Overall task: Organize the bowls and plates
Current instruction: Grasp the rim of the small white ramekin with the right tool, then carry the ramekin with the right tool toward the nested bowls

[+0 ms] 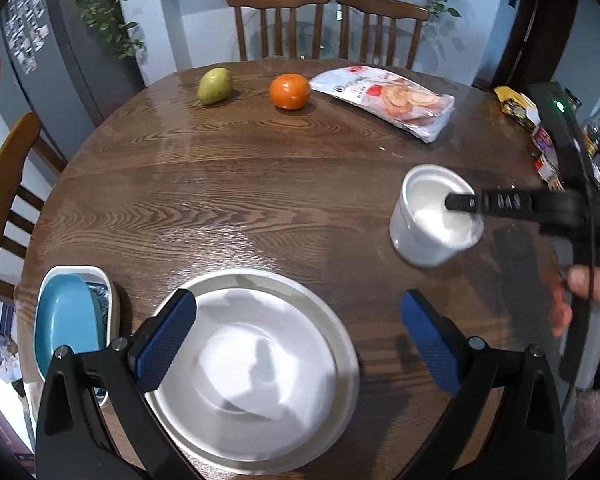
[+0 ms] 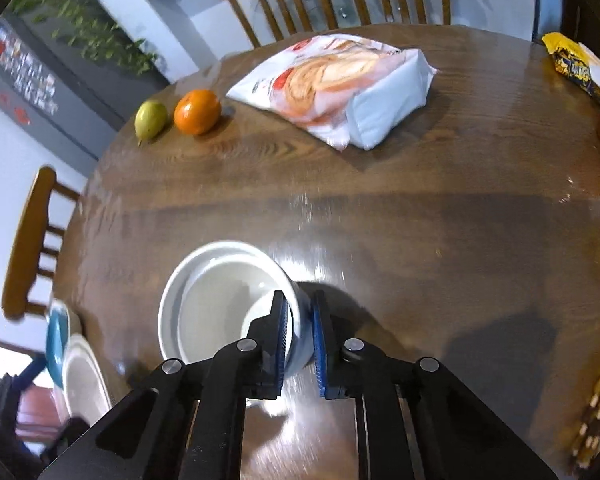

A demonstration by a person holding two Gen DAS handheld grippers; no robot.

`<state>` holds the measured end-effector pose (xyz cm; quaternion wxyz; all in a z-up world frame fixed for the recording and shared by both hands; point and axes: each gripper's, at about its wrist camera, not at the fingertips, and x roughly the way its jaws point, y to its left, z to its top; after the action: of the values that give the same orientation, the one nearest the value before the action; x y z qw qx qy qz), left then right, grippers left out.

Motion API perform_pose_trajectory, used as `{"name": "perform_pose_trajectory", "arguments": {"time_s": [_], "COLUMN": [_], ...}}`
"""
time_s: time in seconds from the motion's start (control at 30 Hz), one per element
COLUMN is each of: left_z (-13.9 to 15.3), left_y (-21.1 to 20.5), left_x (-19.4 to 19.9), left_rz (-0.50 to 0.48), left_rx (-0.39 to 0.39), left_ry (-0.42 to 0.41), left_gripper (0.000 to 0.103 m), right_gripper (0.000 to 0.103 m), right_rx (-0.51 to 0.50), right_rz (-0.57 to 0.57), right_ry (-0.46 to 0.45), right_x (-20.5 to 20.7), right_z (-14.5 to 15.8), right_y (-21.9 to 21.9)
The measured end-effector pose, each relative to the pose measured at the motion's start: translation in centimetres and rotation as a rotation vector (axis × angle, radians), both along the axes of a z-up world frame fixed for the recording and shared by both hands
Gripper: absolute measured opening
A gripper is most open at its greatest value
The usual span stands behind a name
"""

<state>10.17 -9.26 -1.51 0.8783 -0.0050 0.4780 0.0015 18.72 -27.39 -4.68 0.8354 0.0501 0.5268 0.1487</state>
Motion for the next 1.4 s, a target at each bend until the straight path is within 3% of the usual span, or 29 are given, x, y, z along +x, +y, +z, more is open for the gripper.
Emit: {"name": "perform_pose_trajectory", "arguments": {"time_s": [0.13, 0.33, 0.57, 0.67, 0.87, 1.17, 1.4], "left_z": [-0.6, -0.9, -2.8, -3.8, -5.6, -6.6, -6.8], "left_y": [-1.7, -6.1, -9.9, -10.9, -11.7, -11.9, -12.2], "left_x": [-0.1, -1.3, -3.1, -3.4, -4.1, -4.1, -4.5], "left_rz": [-0.076, -0.236, -0.384, -0.410, -0.412, -0.381, -0.375], "left_rx": [-0.021, -0.013, 0.016, 0.018, 0.001, -0.077, -0.057], "left_ry": [0.032, 0.046, 0.122, 0.164, 0.224, 0.246, 0.208], "left_gripper": [0.100, 0.094, 0.075, 0.073, 0.057, 0.021, 0.020], "right_gripper": [0.013, 0.013, 0.013, 0.013, 0.013, 0.013, 0.013], "right_rx": [-0.038, 0.016, 0.064, 0.084, 0.086, 0.074, 0.067], "right_rz": [0.036, 0.003, -0.052, -0.073, -0.093, -0.089, -0.103], "right_ry": [0.003, 0.022, 0.022, 0.019, 0.003, -0.025, -0.053], "right_x": [-3.8, -8.6, -12.6, -13.7, -15.0, -16.0, -17.0], "right_z": [-0.3, -0.8, -1.2, -1.4, -1.4, -1.6, -1.6], "right_y": [-0.5, -2.5, -4.2, -4.8, -4.9, -4.7, -4.5]}}
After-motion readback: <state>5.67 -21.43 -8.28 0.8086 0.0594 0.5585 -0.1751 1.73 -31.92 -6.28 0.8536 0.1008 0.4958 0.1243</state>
